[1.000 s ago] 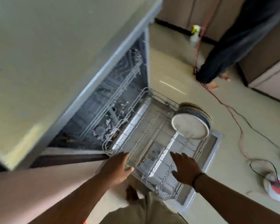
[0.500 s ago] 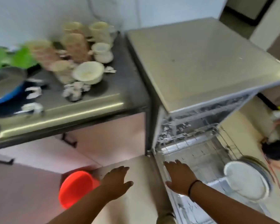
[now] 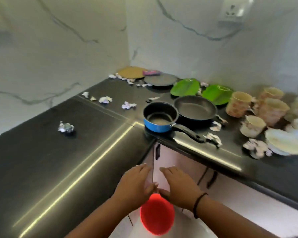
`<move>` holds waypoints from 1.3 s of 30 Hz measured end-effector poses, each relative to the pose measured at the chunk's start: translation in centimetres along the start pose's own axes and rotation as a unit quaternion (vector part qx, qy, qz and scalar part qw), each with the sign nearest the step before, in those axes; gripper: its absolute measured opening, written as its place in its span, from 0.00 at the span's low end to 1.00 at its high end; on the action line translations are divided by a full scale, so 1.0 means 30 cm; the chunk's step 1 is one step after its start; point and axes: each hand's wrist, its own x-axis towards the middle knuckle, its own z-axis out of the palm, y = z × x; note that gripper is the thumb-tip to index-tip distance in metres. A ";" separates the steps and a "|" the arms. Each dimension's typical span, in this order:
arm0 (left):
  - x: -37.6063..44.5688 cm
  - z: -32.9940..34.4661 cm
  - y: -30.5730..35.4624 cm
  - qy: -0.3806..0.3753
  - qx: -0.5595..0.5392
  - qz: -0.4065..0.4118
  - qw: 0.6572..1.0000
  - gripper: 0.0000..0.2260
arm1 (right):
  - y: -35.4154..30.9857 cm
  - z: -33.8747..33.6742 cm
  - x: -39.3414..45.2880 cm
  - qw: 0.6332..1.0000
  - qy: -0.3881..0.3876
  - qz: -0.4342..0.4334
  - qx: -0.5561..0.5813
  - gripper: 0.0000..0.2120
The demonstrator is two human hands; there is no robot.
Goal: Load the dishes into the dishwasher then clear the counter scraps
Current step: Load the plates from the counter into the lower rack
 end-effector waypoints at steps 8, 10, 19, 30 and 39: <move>0.197 -0.270 -0.109 0.180 -0.086 -0.114 0.973 0.28 | -0.111 -0.366 0.287 0.983 0.099 -0.142 0.056 0.32; 0.293 -0.329 -0.096 0.201 -0.084 -0.118 0.969 0.22 | -0.066 -0.469 0.345 0.979 0.126 -0.143 0.074 0.32; 0.818 -0.461 -0.038 0.180 -0.075 -0.148 0.970 0.24 | 0.286 -0.774 0.641 0.984 0.142 -0.066 0.086 0.30; 1.282 -0.492 -0.222 0.083 -0.346 -0.256 0.899 0.09 | 0.500 -0.765 1.109 0.791 0.039 0.201 0.576 0.16; 1.601 -0.441 -0.460 0.036 -0.367 -0.227 0.901 0.12 | 0.504 -0.701 1.518 0.635 0.028 0.327 0.699 0.28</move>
